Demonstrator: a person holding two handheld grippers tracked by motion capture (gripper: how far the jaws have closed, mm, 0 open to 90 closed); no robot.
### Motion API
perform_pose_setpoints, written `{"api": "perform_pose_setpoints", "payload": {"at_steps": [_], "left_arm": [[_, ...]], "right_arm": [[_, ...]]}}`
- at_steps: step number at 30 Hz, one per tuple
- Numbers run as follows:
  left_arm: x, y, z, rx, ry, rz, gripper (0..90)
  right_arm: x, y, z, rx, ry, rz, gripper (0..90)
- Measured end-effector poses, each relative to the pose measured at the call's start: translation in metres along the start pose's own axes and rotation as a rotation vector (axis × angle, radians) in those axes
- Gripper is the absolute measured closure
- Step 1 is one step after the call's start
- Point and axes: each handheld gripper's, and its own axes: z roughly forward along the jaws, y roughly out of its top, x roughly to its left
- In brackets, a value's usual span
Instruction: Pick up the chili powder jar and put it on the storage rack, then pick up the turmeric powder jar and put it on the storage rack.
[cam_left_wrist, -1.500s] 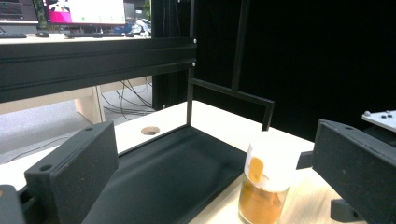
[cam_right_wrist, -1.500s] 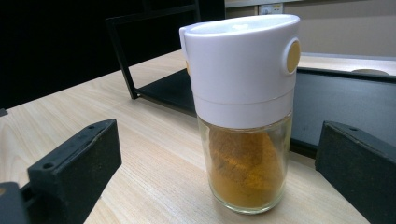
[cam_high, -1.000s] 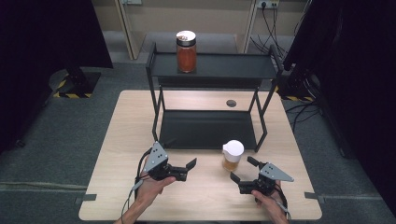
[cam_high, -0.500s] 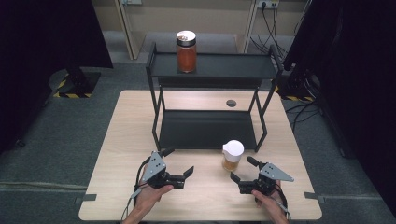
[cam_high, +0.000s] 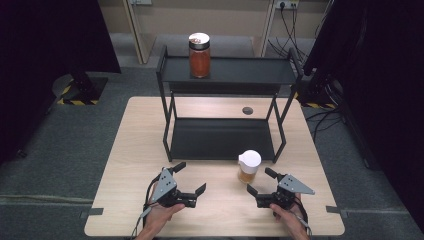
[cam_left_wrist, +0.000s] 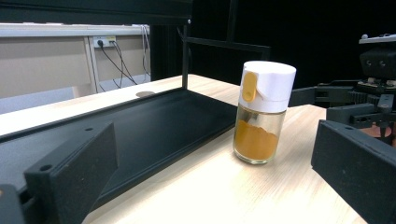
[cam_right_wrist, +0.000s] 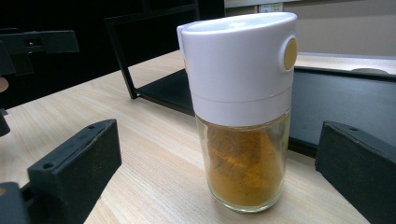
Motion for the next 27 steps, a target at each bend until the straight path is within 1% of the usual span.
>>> {"api": "perform_pose_setpoints", "payload": {"at_steps": [4,7,12,15,19,22,27], "left_arm": [[0.0,-0.003,-0.001,0.002,-0.001,0.012,0.3],[-0.001,-0.006,-0.002,0.003,-0.004,0.012,0.3],[-0.005,-0.009,-0.004,0.016,0.0,0.049,0.3],[-0.007,-0.009,-0.007,0.017,0.018,0.083,0.3],[-0.007,-0.011,-0.01,0.02,0.023,0.081,0.3],[-0.007,-0.012,-0.009,0.027,0.019,0.08,0.3],[-0.007,-0.012,-0.009,0.026,0.018,0.082,0.3]], "right_arm": [[0.0,0.0,0.0,0.0,-0.001,0.0,0.8],[-0.001,0.0,-0.001,-0.003,-0.001,-0.001,0.8],[-0.001,0.0,-0.002,-0.007,-0.003,-0.004,0.8],[-0.001,0.0,-0.002,-0.006,-0.002,-0.007,0.8],[0.0,0.0,-0.001,-0.003,0.001,-0.01,0.8],[0.001,0.0,-0.001,-0.004,0.001,-0.013,0.8],[0.001,0.001,-0.002,-0.005,-0.001,-0.013,0.8]]}}
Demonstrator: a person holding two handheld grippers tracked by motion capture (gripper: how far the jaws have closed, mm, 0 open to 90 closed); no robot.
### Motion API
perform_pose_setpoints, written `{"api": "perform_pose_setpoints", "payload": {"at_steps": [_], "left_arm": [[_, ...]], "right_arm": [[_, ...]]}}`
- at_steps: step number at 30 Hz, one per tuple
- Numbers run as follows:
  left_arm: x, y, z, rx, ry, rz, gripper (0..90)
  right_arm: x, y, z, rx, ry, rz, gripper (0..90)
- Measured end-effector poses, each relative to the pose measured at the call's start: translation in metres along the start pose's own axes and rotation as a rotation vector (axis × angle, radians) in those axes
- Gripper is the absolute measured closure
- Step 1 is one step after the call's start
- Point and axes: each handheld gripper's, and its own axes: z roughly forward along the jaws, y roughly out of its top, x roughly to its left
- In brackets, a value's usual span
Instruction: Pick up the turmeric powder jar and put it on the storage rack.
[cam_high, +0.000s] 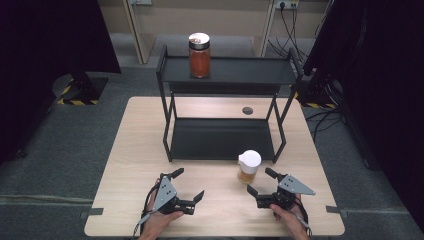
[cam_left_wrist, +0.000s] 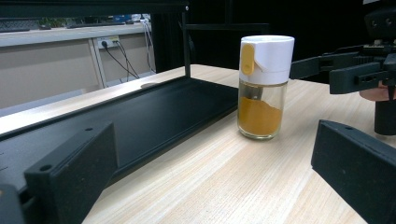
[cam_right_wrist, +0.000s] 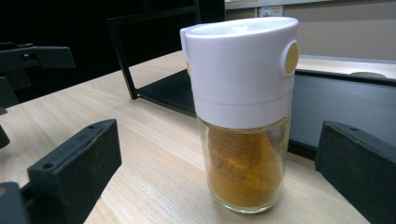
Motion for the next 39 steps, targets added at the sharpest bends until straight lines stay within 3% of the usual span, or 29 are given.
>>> {"api": "perform_pose_setpoints", "payload": {"at_steps": [12,25,39], "left_arm": [[0.0,-0.002,0.001,0.004,-0.006,-0.012,0.3],[0.0,-0.003,0.001,0.01,0.0,-0.019,0.3],[0.001,-0.002,0.001,0.014,-0.008,-0.01,0.3]], "right_arm": [[0.002,0.001,0.001,-0.005,-0.014,0.0,0.8],[0.006,0.01,0.014,-0.002,-0.05,-0.039,0.8],[0.002,0.031,0.038,0.061,-0.067,-0.084,4.0]]}}
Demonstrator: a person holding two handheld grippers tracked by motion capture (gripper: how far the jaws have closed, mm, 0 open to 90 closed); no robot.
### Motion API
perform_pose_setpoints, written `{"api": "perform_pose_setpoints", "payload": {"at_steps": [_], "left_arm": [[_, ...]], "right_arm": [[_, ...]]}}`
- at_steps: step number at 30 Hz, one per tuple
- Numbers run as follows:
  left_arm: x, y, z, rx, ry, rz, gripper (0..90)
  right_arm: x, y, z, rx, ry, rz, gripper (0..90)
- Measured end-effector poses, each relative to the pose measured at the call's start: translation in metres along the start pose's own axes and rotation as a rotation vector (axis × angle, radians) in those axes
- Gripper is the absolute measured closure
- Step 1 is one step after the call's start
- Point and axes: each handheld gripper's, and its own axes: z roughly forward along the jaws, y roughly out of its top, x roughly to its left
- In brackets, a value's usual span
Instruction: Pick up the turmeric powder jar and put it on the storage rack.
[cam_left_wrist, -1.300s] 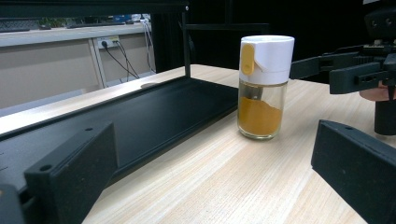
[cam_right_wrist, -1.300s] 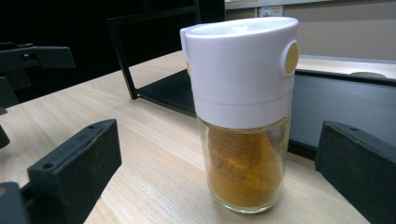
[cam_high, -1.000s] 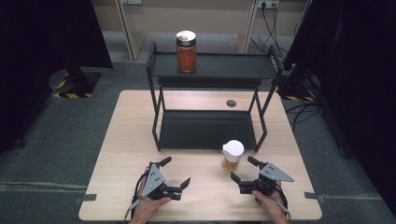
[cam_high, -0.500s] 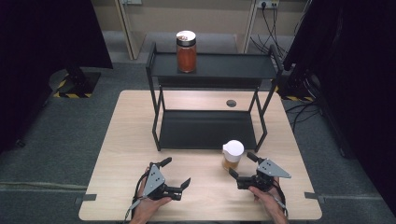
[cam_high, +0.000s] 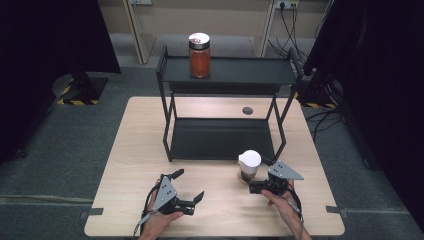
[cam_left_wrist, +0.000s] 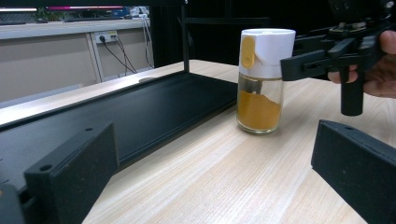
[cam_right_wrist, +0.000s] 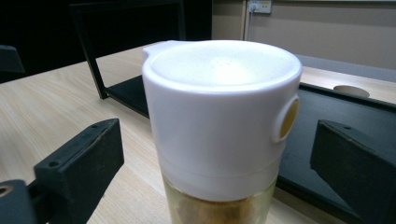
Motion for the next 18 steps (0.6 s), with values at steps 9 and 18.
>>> {"api": "perform_pose_setpoints", "payload": {"at_steps": [9,18], "left_arm": [[0.0001,0.0001,0.0001,0.001,0.001,0.002,0.3],[0.0014,-0.0002,-0.0002,0.004,0.005,0.002,0.3]], "right_arm": [[-0.0063,-0.0032,0.0051,0.005,0.006,0.028,10.9],[-0.008,-0.0044,0.0085,0.011,0.012,0.025,17.6]]}}
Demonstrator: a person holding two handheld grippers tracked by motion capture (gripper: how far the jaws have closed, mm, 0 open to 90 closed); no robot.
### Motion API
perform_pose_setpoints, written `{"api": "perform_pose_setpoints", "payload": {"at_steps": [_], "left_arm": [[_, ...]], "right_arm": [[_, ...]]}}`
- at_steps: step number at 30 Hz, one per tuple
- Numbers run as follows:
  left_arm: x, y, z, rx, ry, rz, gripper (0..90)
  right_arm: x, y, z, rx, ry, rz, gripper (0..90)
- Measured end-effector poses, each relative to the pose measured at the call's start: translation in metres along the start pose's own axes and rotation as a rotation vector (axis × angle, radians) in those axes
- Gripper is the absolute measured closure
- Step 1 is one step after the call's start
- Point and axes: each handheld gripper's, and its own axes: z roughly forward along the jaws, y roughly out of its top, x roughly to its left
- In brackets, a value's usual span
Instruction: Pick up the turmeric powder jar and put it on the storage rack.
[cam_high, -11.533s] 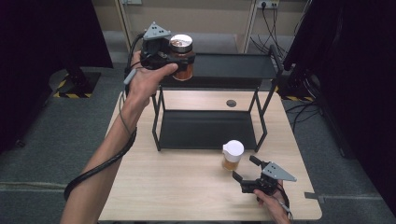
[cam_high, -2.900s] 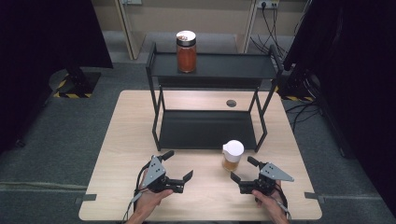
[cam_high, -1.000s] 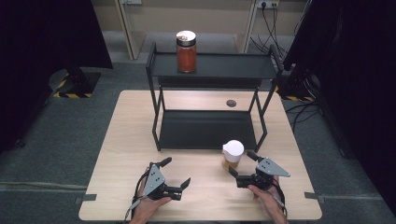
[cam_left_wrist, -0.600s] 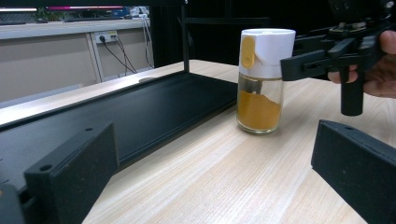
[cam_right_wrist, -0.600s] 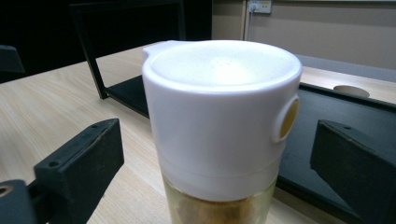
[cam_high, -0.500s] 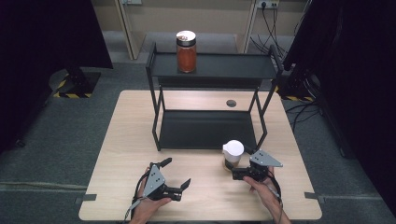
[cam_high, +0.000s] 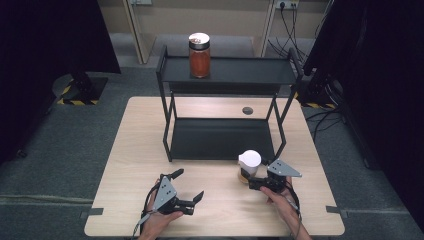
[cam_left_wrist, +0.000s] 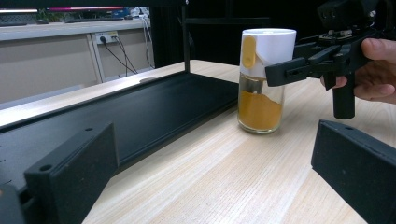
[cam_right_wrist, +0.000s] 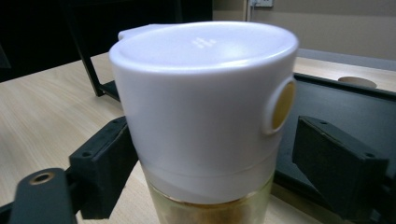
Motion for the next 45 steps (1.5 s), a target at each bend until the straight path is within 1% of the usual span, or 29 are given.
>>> {"api": "perform_pose_setpoints", "payload": {"at_steps": [1,6,7,9,14,17,21,25,29,34,36,40,45], "left_arm": [[0.0,0.0,0.0,0.001,0.0,-0.001,0.3],[0.001,-0.001,0.0,0.004,0.001,-0.005,0.3],[0.002,-0.001,0.001,0.007,0.003,-0.006,0.3],[0.002,-0.002,0.001,0.01,0.007,-0.012,0.3],[0.002,-0.002,0.0,0.005,0.008,-0.018,0.3],[0.002,-0.002,0.001,0.007,0.007,-0.019,0.3],[0.002,-0.002,0.0,0.006,0.005,-0.022,0.3],[0.002,-0.002,0.0,0.006,0.006,-0.023,0.3],[0.002,-0.002,0.0,0.007,0.007,-0.024,0.3],[0.002,-0.002,0.0,0.006,0.005,-0.025,0.3],[0.002,-0.002,0.0,0.007,0.004,-0.024,0.3],[0.002,-0.002,0.0,0.007,0.005,-0.024,0.3],[0.002,-0.002,0.0,0.007,0.006,-0.024,0.3]], "right_arm": [[0.0,0.0,0.001,0.0,0.0,-0.005,19.1],[-0.002,-0.002,0.002,-0.003,0.017,0.006,26.0],[-0.002,-0.002,0.002,-0.005,0.02,0.006,29.1],[-0.001,-0.002,0.001,-0.009,0.013,-0.011,29.9],[0.004,0.0,0.0,-0.008,-0.005,-0.06,30.9],[0.004,0.001,-0.001,-0.009,0.001,-0.053,31.0],[0.005,0.004,-0.004,-0.014,0.0,-0.067,31.1],[0.004,0.01,-0.008,-0.027,0.01,-0.055,31.1],[0.005,0.018,-0.011,-0.037,0.016,-0.063,31.1],[0.003,0.027,-0.013,-0.041,0.041,-0.031,31.1],[0.004,0.031,-0.014,-0.041,0.041,-0.037,31.1],[0.004,0.037,-0.015,-0.047,0.046,-0.029,31.1],[0.005,0.045,-0.017,-0.048,0.045,-0.044,31.1]]}}
